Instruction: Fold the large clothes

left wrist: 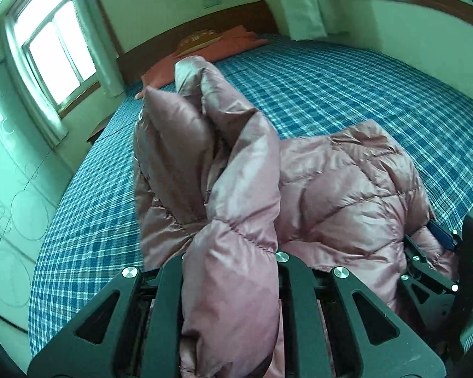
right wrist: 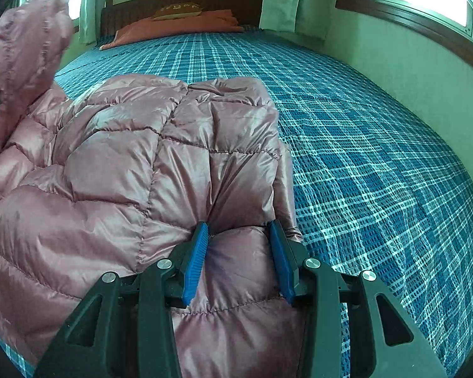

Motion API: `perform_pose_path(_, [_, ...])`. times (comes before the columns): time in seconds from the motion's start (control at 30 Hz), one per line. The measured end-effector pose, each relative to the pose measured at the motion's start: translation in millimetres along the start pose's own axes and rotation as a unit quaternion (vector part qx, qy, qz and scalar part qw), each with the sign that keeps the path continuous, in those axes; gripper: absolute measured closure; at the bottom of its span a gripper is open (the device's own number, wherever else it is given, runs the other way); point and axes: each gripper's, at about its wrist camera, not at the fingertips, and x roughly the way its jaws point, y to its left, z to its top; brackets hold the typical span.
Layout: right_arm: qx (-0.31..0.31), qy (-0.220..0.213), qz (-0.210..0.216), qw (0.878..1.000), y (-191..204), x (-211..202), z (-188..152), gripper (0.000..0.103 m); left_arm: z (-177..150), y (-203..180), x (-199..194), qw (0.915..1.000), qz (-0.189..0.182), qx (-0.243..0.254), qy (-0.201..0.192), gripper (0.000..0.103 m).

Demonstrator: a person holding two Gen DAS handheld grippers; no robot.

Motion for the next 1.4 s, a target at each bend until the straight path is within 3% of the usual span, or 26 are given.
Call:
perform_pose_path(0.5, [0.003, -0.001, 0.007, 1.0, -1, 0, -1, 0.062, -33, -57, 28, 0.9974, -0.016, 0.07, 0.007, 0.09])
perform_pose_path(1.2, [-0.004, 0.0, -0.001, 1.0, 1, -1, 0, 0.062, -43, -55, 28, 0.997, -0.025, 0.073, -0.005, 0.089])
perform_pose_path(1.3, [-0.003, 0.002, 0.0, 1.0, 0, -2, 1, 0.062, -41, -55, 20, 0.9971, -0.024, 0.072, -0.007, 0.084])
perform_pose_path(1.4, [-0.002, 0.001, -0.001, 1.0, 0, -4, 2, 0.062, -39, -51, 5, 0.9973, -0.035, 0.062, -0.016, 0.07])
